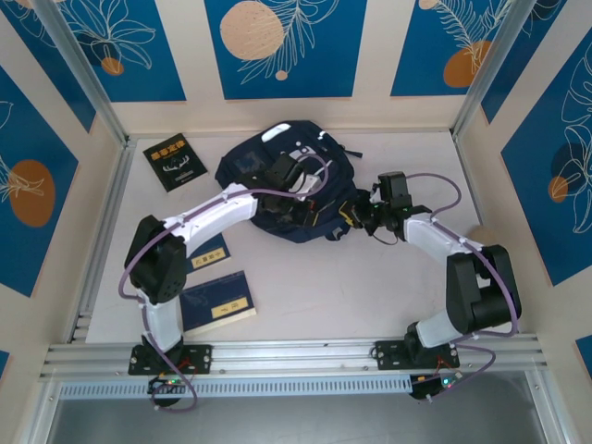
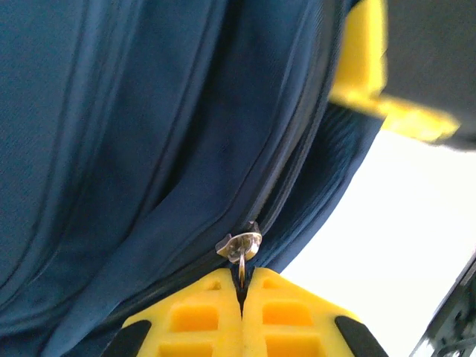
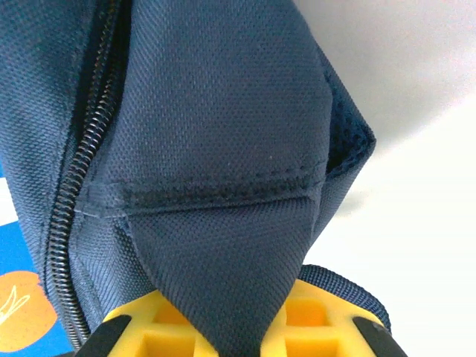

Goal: Pack the student bag
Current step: Unzip the student bag at the center of the table.

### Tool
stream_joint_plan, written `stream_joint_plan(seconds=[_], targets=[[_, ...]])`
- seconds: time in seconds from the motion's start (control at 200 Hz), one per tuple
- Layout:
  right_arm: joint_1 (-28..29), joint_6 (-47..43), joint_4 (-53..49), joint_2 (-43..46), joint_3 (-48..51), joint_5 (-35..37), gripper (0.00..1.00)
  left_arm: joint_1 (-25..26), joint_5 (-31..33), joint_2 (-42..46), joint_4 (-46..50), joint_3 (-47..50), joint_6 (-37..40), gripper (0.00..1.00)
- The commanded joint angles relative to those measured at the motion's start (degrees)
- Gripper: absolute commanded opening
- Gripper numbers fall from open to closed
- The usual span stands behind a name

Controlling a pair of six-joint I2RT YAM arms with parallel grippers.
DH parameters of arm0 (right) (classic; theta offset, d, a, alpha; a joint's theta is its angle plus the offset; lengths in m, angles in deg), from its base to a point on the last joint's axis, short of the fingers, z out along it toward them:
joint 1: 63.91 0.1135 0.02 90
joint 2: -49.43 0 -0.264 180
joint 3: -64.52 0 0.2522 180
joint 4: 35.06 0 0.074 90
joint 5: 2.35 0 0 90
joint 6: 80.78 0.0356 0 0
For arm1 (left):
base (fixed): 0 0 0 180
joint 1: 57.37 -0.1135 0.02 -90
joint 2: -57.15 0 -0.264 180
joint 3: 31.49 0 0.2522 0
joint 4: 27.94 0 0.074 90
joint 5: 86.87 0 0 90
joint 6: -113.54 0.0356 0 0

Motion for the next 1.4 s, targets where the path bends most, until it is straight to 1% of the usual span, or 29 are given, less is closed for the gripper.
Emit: stream_joint_plan(seconds=[0.0,0.08,0.245,0.365,0.495,0.655,0.77,0.97,1.105,1.24,1.395], targets=[[-1.7,-2.1,-2.3,2.5,-1.8,4.2,0.06,-1.6,1.5,5.0,7.4,3.8,4.1,0.0],[-2.0,-2.2,-3.1,2.6,-1.9,4.7,0.06,-2.2,2.7,6.2,8.1,6.6,4.6,0.0],[-2.9,-3.5,-6.0,3.7,-2.4,6.0,0.05,-4.1,8.3,7.5,7.7,11.3,5.4,0.0],[-3.7,-5.1,-8.8,5.2,-2.7,7.0,0.05,-5.7,13.0,7.3,7.9,12.3,7.1,0.0],[-5.1,-6.2,-10.8,6.9,-2.2,8.1,0.05,-7.1,17.1,8.0,6.0,14.5,9.2,0.0],[-6.4,-6.6,-12.7,8.4,-1.5,9.5,0.04,-9.0,23.4,8.0,4.5,15.5,10.0,0.0],[-7.3,-7.0,-13.7,9.2,-1.0,10.3,0.04,-10.9,25.4,7.5,2.2,15.8,10.0,0.0],[-8.6,-7.4,-14.4,10.8,0.5,10.8,0.04,-13.9,25.5,3.1,-2.2,12.7,10.8,0.0],[-8.9,-7.5,-13.3,11.2,2.0,9.5,0.04,-14.8,22.5,-0.8,-4.8,8.4,12.3,0.0],[-8.7,-6.6,-10.5,10.2,3.6,6.2,0.04,-15.3,19.9,-6.0,-5.2,2.2,13.0,0.0],[-8.0,-5.0,-9.2,9.1,4.7,4.7,0.06,-15.5,17.1,-11.5,-5.5,-4.8,13.2,0.0]])
